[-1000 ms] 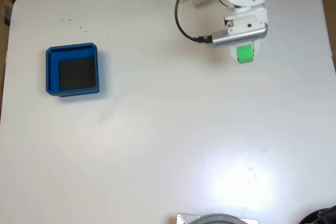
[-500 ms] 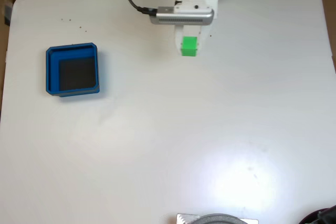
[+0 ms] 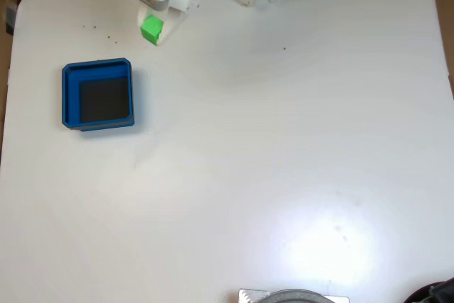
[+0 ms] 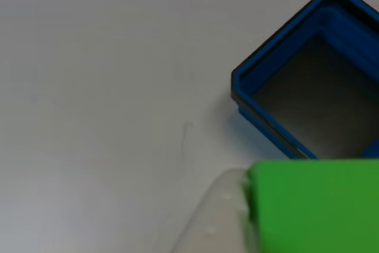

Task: Pick up green cube and drop it in the blue box

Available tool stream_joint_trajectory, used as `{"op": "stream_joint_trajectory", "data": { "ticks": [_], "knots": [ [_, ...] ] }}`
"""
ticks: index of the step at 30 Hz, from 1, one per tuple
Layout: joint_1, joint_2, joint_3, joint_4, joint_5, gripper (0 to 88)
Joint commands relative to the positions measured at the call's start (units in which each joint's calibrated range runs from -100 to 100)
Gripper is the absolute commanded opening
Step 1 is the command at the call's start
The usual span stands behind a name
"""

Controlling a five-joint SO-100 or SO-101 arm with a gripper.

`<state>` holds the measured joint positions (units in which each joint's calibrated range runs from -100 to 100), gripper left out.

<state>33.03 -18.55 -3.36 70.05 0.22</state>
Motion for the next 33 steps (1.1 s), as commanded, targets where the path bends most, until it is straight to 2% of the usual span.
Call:
{"op": "stream_joint_trajectory", "data": {
  "ticks": [1,16,27,33],
  "knots": [
    [3.46,-0.18,-1.94,-0.21,0.24,3.9],
    [4.15,19.63,-2.66,-2.50,0.20,3.9],
    [10.49,29.67,-3.38,-25.32,0.15,3.8],
    [12.32,33.60,-3.38,-30.79,0.15,3.8]
  ]
}}
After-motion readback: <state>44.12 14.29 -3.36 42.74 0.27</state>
